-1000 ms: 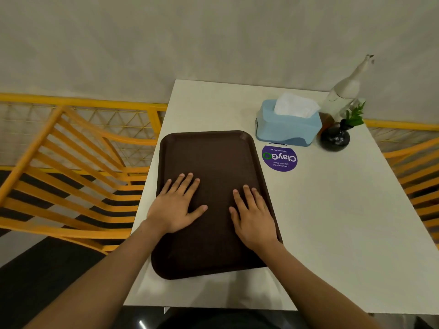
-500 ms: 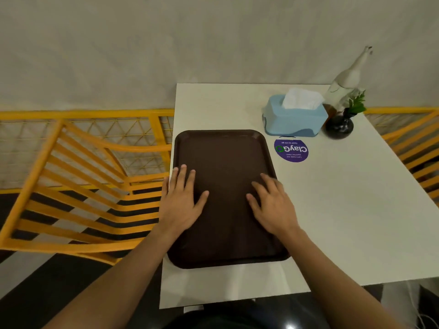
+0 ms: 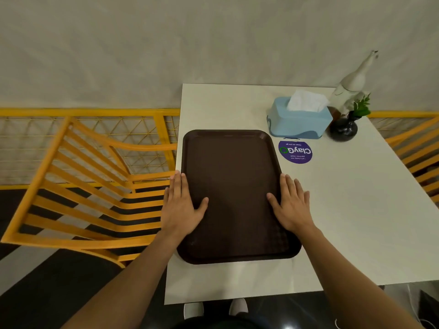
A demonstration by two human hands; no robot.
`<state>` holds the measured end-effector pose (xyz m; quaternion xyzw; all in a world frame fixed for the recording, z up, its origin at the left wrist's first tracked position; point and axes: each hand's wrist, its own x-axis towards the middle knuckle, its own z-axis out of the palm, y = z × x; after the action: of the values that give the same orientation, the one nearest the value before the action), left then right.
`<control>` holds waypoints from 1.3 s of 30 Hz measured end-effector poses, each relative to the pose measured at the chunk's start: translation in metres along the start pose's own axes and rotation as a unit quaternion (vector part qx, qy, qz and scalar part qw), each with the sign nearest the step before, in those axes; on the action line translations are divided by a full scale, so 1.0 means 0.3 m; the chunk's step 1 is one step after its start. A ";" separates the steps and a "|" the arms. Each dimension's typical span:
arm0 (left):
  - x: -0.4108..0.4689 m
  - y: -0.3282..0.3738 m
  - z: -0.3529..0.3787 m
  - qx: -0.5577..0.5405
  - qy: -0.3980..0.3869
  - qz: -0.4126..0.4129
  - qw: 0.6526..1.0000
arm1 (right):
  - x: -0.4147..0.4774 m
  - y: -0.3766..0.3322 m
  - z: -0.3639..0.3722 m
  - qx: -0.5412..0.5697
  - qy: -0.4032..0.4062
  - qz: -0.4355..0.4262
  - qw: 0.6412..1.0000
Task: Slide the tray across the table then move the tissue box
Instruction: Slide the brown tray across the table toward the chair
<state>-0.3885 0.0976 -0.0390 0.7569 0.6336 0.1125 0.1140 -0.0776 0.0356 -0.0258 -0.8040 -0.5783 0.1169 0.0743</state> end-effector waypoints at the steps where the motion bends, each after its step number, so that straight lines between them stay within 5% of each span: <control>1: 0.006 0.003 0.001 0.005 -0.002 -0.006 1.000 | 0.006 0.006 -0.001 0.005 -0.005 0.002 1.000; 39: -0.006 -0.009 0.012 -0.032 -0.017 -0.029 0.999 | 0.012 0.023 0.017 0.026 -0.002 -0.012 1.000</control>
<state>-0.3901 0.0963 -0.0433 0.7358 0.6495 0.1161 0.1524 -0.0716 0.0367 -0.0330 -0.7944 -0.5851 0.1323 0.0951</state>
